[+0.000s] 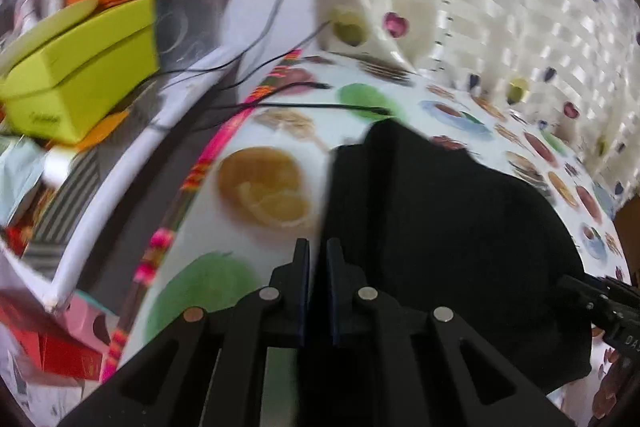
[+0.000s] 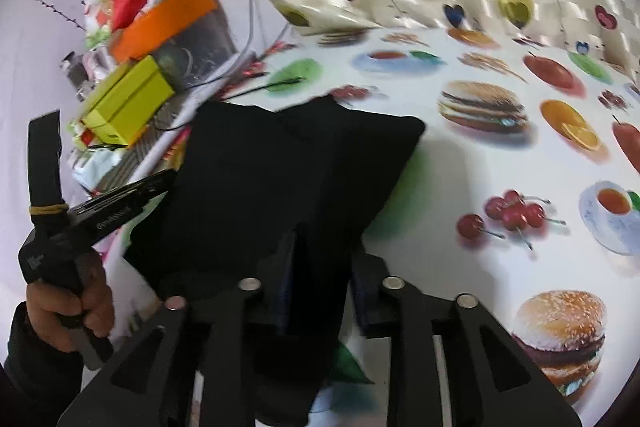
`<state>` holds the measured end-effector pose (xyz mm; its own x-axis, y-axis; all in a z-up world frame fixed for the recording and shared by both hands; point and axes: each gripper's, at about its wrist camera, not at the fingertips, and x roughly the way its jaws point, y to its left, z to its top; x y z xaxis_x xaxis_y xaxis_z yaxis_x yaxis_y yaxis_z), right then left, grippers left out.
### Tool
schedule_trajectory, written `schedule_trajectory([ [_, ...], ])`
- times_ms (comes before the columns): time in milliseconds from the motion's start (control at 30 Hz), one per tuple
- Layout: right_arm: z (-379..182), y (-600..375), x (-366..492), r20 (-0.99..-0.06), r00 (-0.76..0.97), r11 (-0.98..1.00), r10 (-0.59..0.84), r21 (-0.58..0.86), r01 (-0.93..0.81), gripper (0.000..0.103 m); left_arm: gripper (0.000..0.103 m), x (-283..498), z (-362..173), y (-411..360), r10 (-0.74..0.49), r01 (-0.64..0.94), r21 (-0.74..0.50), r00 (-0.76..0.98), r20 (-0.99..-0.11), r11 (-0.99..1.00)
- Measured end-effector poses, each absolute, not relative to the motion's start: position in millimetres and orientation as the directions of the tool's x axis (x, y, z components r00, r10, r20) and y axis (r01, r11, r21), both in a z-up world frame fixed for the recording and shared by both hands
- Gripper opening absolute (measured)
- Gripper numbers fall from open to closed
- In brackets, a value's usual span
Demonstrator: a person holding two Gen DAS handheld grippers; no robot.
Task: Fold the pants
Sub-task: 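Release the pants and pull both grippers back from the stack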
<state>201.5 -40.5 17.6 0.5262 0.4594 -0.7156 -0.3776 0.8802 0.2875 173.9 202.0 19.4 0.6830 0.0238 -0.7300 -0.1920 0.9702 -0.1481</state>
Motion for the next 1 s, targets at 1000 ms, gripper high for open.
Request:
schedule_trajectory([
  [1000, -2.6, -38.9, 64.7, -0.763, 0.55, 0.893, 0.339, 0.077, -0.444, 0.056, 0.011, 21.6, 3.1, 113.5, 0.05, -0.138, -0.053, 0.65, -0.758, 0.989],
])
